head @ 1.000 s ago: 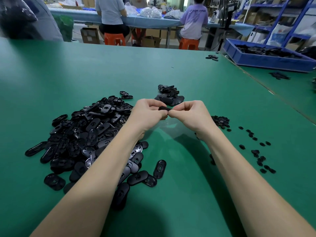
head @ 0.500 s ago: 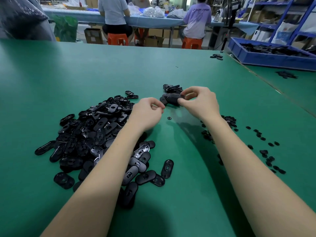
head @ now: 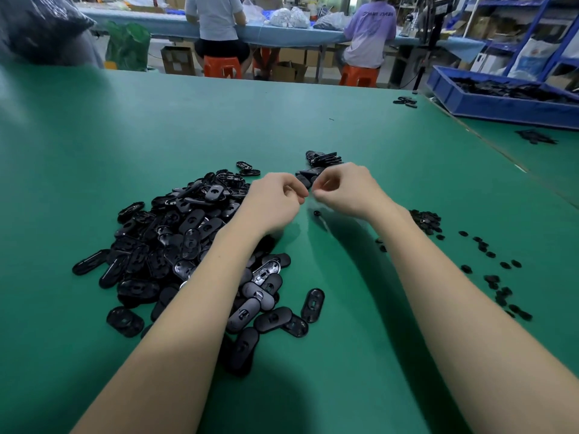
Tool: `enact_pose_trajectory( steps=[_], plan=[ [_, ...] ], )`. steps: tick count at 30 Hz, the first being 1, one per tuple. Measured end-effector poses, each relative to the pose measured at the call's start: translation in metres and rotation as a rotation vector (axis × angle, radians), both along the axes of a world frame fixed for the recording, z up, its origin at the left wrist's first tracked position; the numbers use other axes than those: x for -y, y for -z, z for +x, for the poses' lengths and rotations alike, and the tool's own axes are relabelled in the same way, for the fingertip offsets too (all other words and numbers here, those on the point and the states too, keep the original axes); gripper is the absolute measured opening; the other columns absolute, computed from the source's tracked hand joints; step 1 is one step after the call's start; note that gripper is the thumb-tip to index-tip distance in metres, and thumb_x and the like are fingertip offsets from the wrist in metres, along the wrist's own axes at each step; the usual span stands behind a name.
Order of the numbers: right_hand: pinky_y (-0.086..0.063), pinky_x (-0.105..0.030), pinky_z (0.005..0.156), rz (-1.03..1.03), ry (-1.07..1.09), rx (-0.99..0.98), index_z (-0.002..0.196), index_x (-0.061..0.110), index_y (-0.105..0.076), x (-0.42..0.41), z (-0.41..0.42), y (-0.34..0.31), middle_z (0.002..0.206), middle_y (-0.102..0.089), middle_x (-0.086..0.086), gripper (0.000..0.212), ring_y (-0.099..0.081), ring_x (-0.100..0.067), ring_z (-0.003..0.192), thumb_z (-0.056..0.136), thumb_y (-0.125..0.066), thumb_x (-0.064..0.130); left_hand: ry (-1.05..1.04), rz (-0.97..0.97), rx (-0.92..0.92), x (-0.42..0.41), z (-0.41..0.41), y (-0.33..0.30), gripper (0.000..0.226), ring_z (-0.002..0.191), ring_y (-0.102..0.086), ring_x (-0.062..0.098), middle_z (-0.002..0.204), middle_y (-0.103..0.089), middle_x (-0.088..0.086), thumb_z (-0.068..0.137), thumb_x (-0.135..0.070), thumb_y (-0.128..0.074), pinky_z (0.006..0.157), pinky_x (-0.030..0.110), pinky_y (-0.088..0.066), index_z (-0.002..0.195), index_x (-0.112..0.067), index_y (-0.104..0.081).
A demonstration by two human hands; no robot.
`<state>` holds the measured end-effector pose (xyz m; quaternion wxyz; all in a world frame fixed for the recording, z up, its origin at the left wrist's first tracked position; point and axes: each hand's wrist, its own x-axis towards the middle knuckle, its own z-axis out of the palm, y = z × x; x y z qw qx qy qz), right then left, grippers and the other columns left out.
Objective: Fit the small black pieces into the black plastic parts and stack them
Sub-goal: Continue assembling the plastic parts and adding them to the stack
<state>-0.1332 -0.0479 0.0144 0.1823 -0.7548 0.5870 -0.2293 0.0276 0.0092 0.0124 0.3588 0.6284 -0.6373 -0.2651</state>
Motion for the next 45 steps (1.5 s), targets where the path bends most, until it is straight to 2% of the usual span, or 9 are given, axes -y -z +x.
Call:
enact_pose_trajectory(
  steps=[4, 10, 18, 23, 26, 29, 35, 41, 45],
  plan=[
    [-0.055, -0.029, 0.086, 0.026, -0.103, -0.048, 0.083, 0.031, -0.073, -0.022, -0.005, 0.011, 0.089, -0.072, 0.013, 0.008, -0.058, 0.006, 0.071, 0.085, -0.070, 0.025, 0.013, 0.012, -0.026, -0.001, 0.001, -0.004, 0.034, 0.085, -0.071, 0.015, 0.094, -0.076, -0.006, 0.094, -0.007, -0.042, 0.080, 0.027, -0.055, 0.091, -0.025, -0.071],
    [-0.058, -0.034, 0.085, 0.131, -0.042, -0.278, 0.075, 0.031, -0.070, -0.042, -0.014, -0.007, 0.092, -0.072, 0.008, 0.006, -0.068, -0.017, 0.088, 0.079, -0.068, 0.027, 0.023, 0.026, 0.008, -0.002, -0.003, -0.004, 0.027, 0.075, -0.066, 0.007, 0.091, -0.076, -0.006, 0.094, -0.011, -0.048, 0.070, 0.013, -0.047, 0.094, -0.022, -0.073],
    [-0.043, -0.029, 0.074, 0.268, 0.135, -0.652, 0.106, 0.024, -0.069, -0.057, -0.035, -0.031, 0.106, -0.067, -0.003, 0.025, -0.062, -0.027, 0.092, 0.082, -0.062, 0.022, 0.081, 0.054, 0.050, -0.005, -0.009, -0.003, 0.025, 0.068, -0.064, -0.005, 0.091, -0.076, -0.008, 0.093, -0.013, -0.050, 0.072, 0.008, -0.045, 0.092, -0.023, -0.073],
    [-0.059, -0.034, 0.084, 0.382, -0.163, -0.537, 0.079, 0.034, -0.072, -0.069, -0.019, -0.050, 0.095, -0.075, 0.008, 0.007, -0.070, -0.016, 0.087, 0.077, -0.079, 0.035, 0.092, 0.063, 0.055, -0.007, -0.009, -0.003, 0.025, 0.069, -0.063, -0.008, 0.090, -0.076, -0.009, 0.094, -0.015, -0.050, 0.073, 0.009, -0.045, 0.091, -0.024, -0.073],
    [-0.052, -0.026, 0.066, 0.563, -0.372, -0.497, 0.076, 0.032, -0.075, -0.081, -0.001, -0.052, 0.072, -0.073, 0.016, 0.016, -0.063, -0.003, 0.056, 0.075, -0.085, 0.044, 0.095, 0.073, 0.066, -0.007, -0.009, -0.003, 0.023, 0.067, -0.062, -0.009, 0.090, -0.076, -0.007, 0.094, -0.015, -0.051, 0.073, 0.008, -0.044, 0.093, -0.023, -0.073],
    [-0.049, -0.023, 0.064, 0.596, -0.437, -0.524, 0.080, 0.030, -0.075, -0.085, 0.013, -0.046, 0.070, -0.071, 0.014, 0.016, -0.060, -0.004, 0.052, 0.075, -0.087, 0.039, 0.100, 0.073, 0.085, -0.007, -0.010, -0.004, 0.023, 0.065, -0.061, -0.011, 0.088, -0.076, -0.007, 0.094, -0.014, -0.051, 0.067, 0.003, -0.040, 0.094, -0.022, -0.073],
    [-0.060, -0.032, 0.080, 0.511, -0.445, -0.479, 0.086, 0.030, -0.082, -0.078, 0.012, -0.044, 0.085, -0.078, 0.009, 0.010, -0.066, -0.009, 0.068, 0.078, -0.085, 0.025, 0.108, 0.068, 0.113, -0.008, -0.010, -0.005, 0.021, 0.077, -0.066, -0.001, 0.077, -0.071, -0.013, 0.094, -0.016, -0.053, 0.063, 0.004, -0.039, 0.092, -0.025, -0.072],
    [-0.052, -0.025, 0.071, 0.387, -0.368, -0.365, 0.081, 0.032, -0.076, -0.067, -0.006, -0.039, 0.081, -0.078, 0.004, 0.007, -0.067, -0.004, 0.061, 0.083, -0.077, 0.026, 0.129, 0.071, 0.097, -0.009, -0.011, -0.005, 0.021, 0.082, -0.071, 0.005, 0.081, -0.073, -0.012, 0.094, -0.018, -0.053, 0.070, 0.016, -0.047, 0.089, -0.026, -0.071],
    [-0.048, -0.014, 0.055, 0.137, -0.194, -0.052, 0.083, 0.028, -0.074, -0.059, -0.025, -0.041, 0.081, -0.077, 0.008, 0.008, -0.069, -0.006, 0.060, 0.089, -0.071, 0.024, 0.131, 0.159, -0.185, -0.008, -0.013, -0.007, 0.016, 0.077, -0.072, 0.012, 0.094, -0.076, 0.001, 0.097, -0.016, -0.055, 0.064, 0.021, -0.053, 0.101, -0.018, -0.070]
  ],
)
